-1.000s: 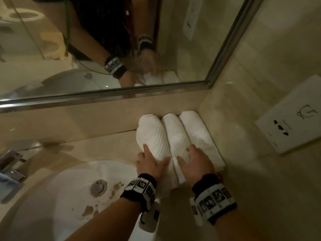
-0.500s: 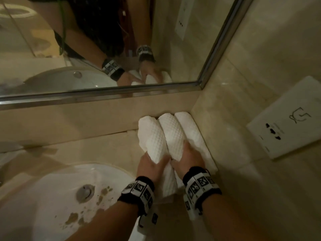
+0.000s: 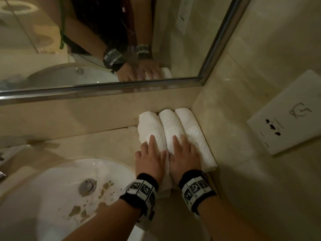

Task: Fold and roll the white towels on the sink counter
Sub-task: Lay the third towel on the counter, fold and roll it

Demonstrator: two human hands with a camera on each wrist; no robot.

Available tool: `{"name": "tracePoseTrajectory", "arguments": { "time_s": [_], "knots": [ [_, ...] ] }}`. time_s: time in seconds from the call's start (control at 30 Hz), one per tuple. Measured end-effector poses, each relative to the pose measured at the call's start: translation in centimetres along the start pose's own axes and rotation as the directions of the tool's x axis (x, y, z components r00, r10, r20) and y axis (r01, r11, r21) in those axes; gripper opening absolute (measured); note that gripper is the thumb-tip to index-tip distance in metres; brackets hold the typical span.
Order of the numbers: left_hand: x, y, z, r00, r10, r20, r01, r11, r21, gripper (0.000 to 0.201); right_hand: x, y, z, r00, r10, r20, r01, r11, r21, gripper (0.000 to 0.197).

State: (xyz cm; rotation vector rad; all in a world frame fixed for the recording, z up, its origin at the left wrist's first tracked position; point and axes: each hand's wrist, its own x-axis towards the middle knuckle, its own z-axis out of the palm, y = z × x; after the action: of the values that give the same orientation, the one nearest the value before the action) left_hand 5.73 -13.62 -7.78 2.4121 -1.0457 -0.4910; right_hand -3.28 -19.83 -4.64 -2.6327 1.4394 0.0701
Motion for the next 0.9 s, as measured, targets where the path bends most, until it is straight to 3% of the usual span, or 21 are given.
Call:
{"name": "tracePoseTrajectory", "arguments": {
  "time_s": [0.1, 0.27, 0.37, 0.47, 0.57, 0.67, 0.83, 0.9],
  "knots": [
    [0.5, -0.4, 1.5, 0.995, 0.042, -0.088, -0.047, 0.997, -0.055, 0.068, 1.0, 0.1, 0.6, 1.000, -0.003, 0.006, 0.003, 1.000, 0.029, 0.060],
    [1.2, 0.0, 1.4, 0.996, 0.036, -0.079, -0.047, 0.990, -0.135, 0.073, 1.8, 0.3, 0.4, 1.000, -0.006, -0.028, 0.007, 0.999, 0.037, 0.058],
    [0.8, -0.3, 0.0, 1.000, 0.011, -0.004, -0.012, 0.973, -0.229, 0.067, 1.1, 0.1, -1.1, 0.992, 0.026, 0.123, -0.037, 0.995, 0.088, 0.063],
    [-0.5, -1.3, -2.5, 0.989, -0.110, 0.095, 0.138, 0.920, -0.367, 0.079, -0.2, 0.0, -2.9, 0.985, 0.102, 0.140, -0.119, 0.985, 0.122, 0.065],
    [-3.8, -2.6, -3.3, 0.971, -0.104, 0.217, 0.164, 0.946, -0.279, 0.094, -2.6, 0.8, -2.9, 0.960, 0.184, 0.212, -0.202, 0.977, 0.070, 0.077],
    [-6.4, -2.9, -2.5, 0.943, -0.011, 0.332, 0.112, 0.951, -0.287, 0.108, -3.8, 1.5, -1.5, 0.952, 0.147, 0.269, -0.183, 0.977, 0.112, 0.083],
    [-4.7, -2.0, -1.5, 0.958, -0.026, 0.287, 0.068, 0.988, -0.137, 0.099, -2.6, 1.0, -0.8, 0.957, 0.137, 0.256, -0.154, 0.987, 0.044, 0.079],
    [-3.8, -1.5, -1.2, 0.945, -0.049, 0.324, 0.080, 0.993, -0.086, 0.100, -2.2, 0.7, -1.0, 0.955, 0.161, 0.248, -0.175, 0.984, 0.036, 0.075]
  ]
}}
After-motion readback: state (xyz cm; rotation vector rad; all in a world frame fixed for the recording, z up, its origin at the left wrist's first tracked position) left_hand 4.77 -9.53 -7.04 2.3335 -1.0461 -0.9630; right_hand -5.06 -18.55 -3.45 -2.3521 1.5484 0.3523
